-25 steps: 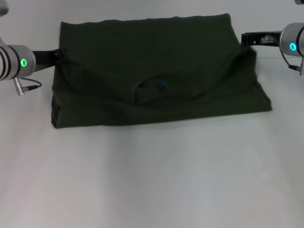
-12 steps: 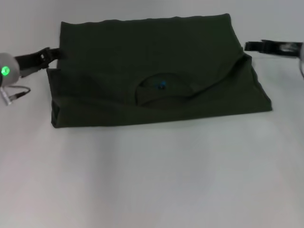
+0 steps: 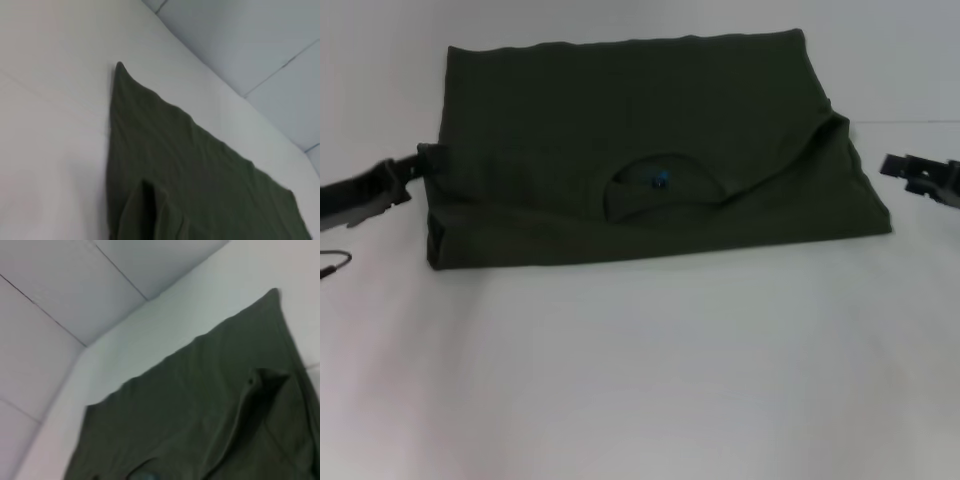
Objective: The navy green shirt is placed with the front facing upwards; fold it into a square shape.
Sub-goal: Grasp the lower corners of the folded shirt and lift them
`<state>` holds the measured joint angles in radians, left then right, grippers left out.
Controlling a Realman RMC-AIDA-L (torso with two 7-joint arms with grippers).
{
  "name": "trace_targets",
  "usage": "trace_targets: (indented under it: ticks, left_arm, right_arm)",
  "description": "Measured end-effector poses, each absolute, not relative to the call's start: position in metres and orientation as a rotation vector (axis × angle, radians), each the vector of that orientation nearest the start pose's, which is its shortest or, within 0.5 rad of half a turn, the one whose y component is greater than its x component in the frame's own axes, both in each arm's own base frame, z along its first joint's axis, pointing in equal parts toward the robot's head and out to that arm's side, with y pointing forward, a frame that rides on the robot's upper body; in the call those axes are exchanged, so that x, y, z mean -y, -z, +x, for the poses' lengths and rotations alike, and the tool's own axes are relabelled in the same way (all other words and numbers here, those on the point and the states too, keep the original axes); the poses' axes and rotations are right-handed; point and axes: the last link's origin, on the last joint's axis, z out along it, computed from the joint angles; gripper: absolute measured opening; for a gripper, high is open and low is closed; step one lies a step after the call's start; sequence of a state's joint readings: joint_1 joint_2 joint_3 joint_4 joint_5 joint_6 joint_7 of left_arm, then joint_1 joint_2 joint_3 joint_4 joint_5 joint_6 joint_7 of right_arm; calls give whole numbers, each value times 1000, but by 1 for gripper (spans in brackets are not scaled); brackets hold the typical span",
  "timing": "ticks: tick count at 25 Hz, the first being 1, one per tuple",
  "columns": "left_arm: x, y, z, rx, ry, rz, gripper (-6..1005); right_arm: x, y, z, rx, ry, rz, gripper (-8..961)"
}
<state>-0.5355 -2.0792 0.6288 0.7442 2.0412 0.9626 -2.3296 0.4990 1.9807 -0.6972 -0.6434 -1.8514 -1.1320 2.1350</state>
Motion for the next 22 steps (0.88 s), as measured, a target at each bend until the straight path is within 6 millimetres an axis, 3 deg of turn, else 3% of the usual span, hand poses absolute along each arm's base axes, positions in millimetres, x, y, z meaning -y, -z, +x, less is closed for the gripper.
trace_targets:
  ticks: [2,5,22]
  left_arm:
    - [-392,-45,-321,1607,732,-1742,842]
    - [-387,-33,-323,1607,698,-1785,843]
    - [-381,-4,-327,1546,541,-1900,842]
  right_arm:
    - [-372,-66,324,-1548,-859,-1915,675]
    - [-366,-70,327,-1550,-893,-1910,675]
    - [-371,-73,321,-1538,-915,-1918,675]
